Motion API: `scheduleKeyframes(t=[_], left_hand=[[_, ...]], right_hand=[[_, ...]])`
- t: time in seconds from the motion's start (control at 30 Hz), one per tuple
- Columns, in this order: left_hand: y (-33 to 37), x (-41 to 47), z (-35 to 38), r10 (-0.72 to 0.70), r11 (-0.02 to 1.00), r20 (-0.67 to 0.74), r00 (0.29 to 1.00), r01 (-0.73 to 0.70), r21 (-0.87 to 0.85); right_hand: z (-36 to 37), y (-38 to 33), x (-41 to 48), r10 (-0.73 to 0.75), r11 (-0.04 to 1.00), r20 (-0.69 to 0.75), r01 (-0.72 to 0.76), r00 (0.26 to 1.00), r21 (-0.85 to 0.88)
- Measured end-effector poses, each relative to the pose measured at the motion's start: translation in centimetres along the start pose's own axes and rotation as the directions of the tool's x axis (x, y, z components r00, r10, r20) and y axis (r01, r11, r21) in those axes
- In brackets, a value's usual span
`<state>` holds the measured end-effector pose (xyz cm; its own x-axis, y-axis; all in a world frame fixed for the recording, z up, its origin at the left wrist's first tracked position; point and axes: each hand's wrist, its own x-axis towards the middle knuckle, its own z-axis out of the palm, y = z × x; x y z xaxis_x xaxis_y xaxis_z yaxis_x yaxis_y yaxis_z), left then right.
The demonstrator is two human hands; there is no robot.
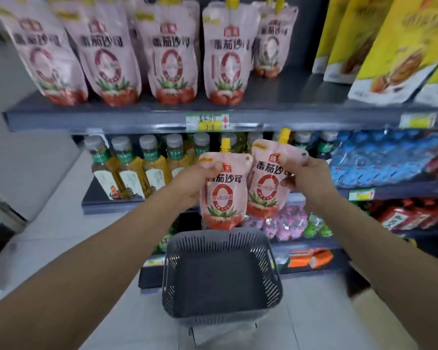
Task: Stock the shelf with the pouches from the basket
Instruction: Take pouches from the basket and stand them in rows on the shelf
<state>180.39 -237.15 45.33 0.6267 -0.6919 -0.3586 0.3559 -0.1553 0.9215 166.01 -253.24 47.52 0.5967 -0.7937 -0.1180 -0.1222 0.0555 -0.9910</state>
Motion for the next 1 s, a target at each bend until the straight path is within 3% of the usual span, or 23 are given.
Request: scheduleKeyframes(t=[0.5,0.67,1.0], left_hand=[[13.9,-4.1,5.3,0.387,0.912,0.010,0.922,-0.381,-0.150],[16.6,-3.1,7.6,0.418,0.894,-0.069,0.906,-0.423,-0.146],[19.1,0.3,12.7,0.386,0.914,-0.196,0.901,-0.403,-0.051]], right_hand=[[-3.5,-16.5,2.3,-0.440,0.885,-0.142,0.455,0.887,0.101],[-4.0,-18.3,6.4,-0.472,0.871,-0.127,0.484,0.872,0.085],[-3.5,-19.5,16.0,-0.386,0.922,-0.016,0.386,0.923,0.039]])
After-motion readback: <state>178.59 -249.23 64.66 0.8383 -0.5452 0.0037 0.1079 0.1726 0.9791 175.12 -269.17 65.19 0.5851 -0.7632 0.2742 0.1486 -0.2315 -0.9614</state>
